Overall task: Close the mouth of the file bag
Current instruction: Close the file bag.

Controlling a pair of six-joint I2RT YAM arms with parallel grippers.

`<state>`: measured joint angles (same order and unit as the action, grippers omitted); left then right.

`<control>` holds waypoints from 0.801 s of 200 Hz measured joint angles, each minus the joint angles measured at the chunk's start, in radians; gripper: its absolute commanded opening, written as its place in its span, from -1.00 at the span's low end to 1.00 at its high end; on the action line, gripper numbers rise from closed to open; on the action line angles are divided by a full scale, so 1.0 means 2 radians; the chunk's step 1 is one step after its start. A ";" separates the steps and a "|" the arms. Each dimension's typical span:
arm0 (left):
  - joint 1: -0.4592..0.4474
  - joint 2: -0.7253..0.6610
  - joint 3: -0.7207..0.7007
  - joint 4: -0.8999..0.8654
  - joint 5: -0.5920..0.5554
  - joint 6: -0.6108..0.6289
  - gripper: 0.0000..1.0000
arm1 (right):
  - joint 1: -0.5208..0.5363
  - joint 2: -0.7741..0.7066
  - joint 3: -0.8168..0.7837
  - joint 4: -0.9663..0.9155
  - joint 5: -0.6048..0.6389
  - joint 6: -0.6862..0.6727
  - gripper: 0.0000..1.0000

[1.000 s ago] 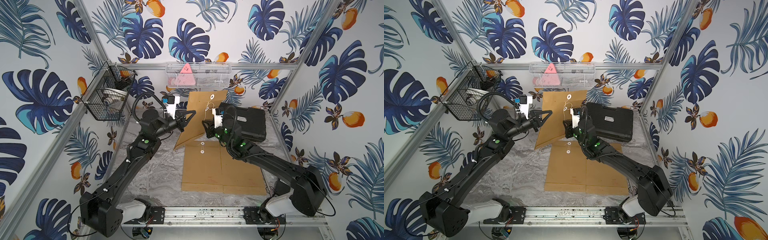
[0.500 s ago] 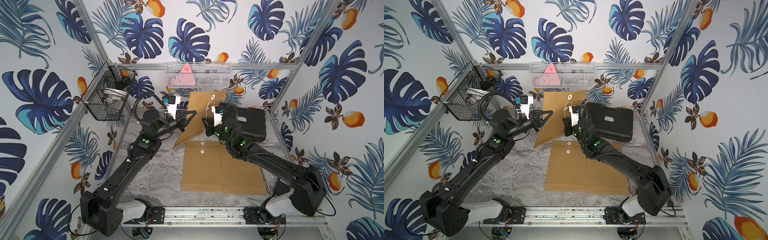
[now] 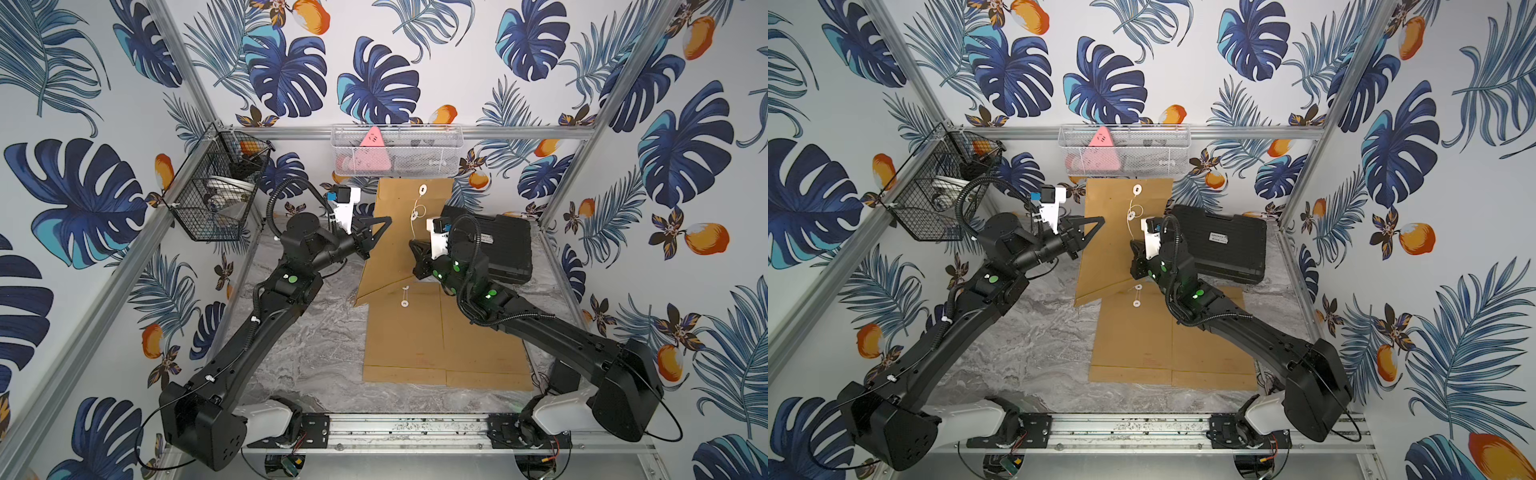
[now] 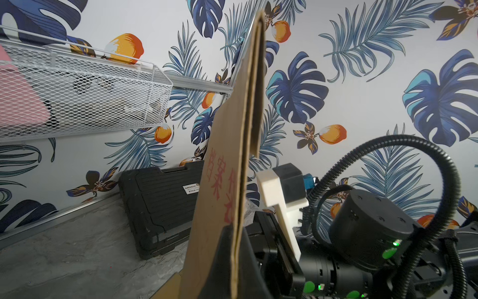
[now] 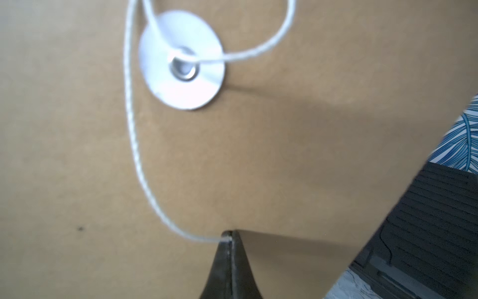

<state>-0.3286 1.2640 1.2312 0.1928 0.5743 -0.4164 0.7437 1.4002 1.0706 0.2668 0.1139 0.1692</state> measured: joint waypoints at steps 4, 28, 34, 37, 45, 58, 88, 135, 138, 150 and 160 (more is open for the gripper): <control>0.000 0.001 0.000 -0.001 -0.001 0.000 -1.00 | 0.003 -0.003 -0.003 -0.001 0.000 0.000 -1.00; 0.002 0.006 0.000 -0.009 -0.006 0.000 -1.00 | 0.026 -0.019 -0.018 -0.019 0.000 0.001 -1.00; 0.003 0.006 0.000 -0.010 -0.006 0.000 -1.00 | 0.032 -0.022 -0.020 -0.024 0.000 0.001 -1.00; 0.004 0.007 0.000 -0.011 -0.006 0.000 -1.00 | 0.036 -0.023 -0.021 -0.026 0.000 0.001 -1.00; 0.006 0.009 0.000 -0.011 -0.007 0.000 -1.00 | 0.045 -0.027 -0.024 -0.032 0.002 0.001 -1.00; 0.008 0.010 0.000 -0.011 -0.009 0.000 -1.00 | 0.061 -0.035 -0.028 -0.043 0.006 -0.001 -1.00; 0.013 0.014 0.000 -0.011 -0.008 0.000 -1.00 | 0.095 -0.044 -0.031 -0.060 0.016 -0.003 -1.00; 0.017 0.016 -0.001 -0.005 -0.001 -0.004 -1.00 | 0.126 -0.030 -0.028 -0.077 0.017 -0.004 -1.00; 0.017 0.016 -0.001 -0.005 -0.001 -0.004 -1.00 | 0.129 -0.028 -0.026 -0.079 0.018 -0.004 -1.00; 0.017 0.016 -0.001 -0.004 0.002 -0.006 -1.00 | 0.138 -0.020 -0.022 -0.082 0.024 -0.006 -1.00; 0.018 0.016 -0.001 -0.004 0.003 -0.006 -1.00 | 0.146 -0.014 -0.017 -0.084 0.020 -0.010 -1.00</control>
<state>-0.2935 1.2968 1.2289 0.1841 0.5808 -0.4282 1.0359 1.3731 1.0359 0.0998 0.1539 0.1493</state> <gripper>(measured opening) 0.064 0.048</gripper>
